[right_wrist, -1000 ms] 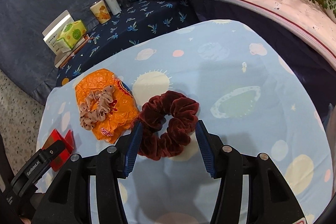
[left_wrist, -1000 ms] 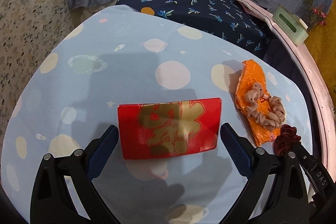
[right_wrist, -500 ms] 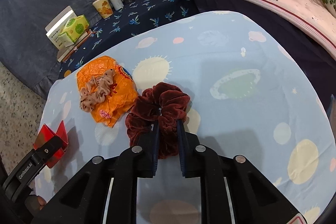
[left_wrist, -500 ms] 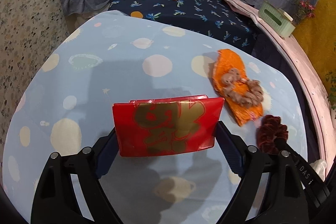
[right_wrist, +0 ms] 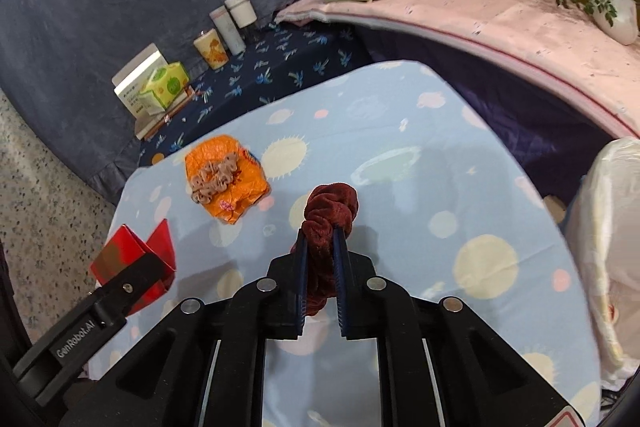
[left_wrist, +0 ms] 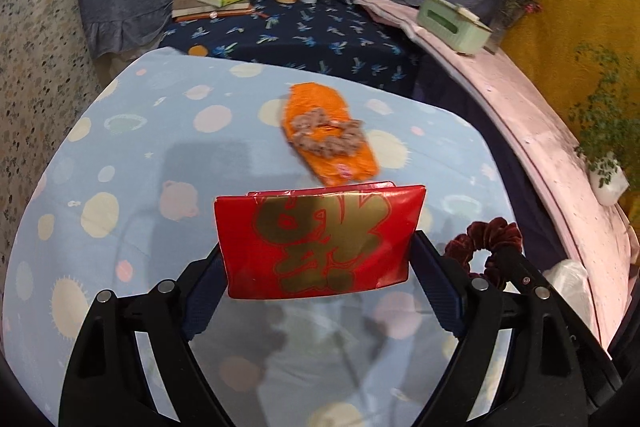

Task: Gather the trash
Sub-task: 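Grasp the red packet with the left gripper while the right gripper grasps the dark red scrunchie, then carry the red packet and scrunchie over the bin and open both grippers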

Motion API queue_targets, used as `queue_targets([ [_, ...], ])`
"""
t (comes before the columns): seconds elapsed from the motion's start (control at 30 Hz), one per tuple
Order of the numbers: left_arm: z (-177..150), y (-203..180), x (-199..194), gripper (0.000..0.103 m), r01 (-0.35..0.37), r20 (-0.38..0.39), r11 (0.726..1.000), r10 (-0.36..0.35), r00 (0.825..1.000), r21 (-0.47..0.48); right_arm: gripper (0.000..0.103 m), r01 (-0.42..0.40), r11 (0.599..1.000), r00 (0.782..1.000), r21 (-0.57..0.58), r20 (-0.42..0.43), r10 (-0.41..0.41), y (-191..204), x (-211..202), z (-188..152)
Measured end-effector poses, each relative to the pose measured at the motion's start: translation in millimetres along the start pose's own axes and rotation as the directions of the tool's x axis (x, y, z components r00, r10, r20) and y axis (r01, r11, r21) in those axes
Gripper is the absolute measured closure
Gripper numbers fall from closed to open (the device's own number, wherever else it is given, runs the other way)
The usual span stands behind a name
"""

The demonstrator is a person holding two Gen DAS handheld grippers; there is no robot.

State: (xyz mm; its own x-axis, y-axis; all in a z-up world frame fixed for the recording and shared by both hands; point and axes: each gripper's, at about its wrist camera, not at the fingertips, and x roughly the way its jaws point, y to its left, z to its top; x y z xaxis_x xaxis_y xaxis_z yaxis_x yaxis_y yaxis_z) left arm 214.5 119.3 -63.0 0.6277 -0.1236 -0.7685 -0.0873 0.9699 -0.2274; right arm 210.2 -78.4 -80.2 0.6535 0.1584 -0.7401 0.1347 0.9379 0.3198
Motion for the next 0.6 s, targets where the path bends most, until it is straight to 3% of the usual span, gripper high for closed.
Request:
queue_targets([
  [0.33, -22.0, -88.2, -36.6, 0.021, 0.084, 0.02, 0.989, -0.087, 0.996, 0.124, 0.092, 0.015, 0.996, 0.992, 0.086, 0.126, -0.026, -64.1, -80.2, 14.6],
  [0.6, -47.9, -164.6, -53.0, 0.021, 0.152, 0.005, 0.957, -0.159, 0.987, 0.247, 0.092, 0.045, 0.985, 0.979, 0.166, 0.189, -0.076, -125.4, -125.9, 14.7],
])
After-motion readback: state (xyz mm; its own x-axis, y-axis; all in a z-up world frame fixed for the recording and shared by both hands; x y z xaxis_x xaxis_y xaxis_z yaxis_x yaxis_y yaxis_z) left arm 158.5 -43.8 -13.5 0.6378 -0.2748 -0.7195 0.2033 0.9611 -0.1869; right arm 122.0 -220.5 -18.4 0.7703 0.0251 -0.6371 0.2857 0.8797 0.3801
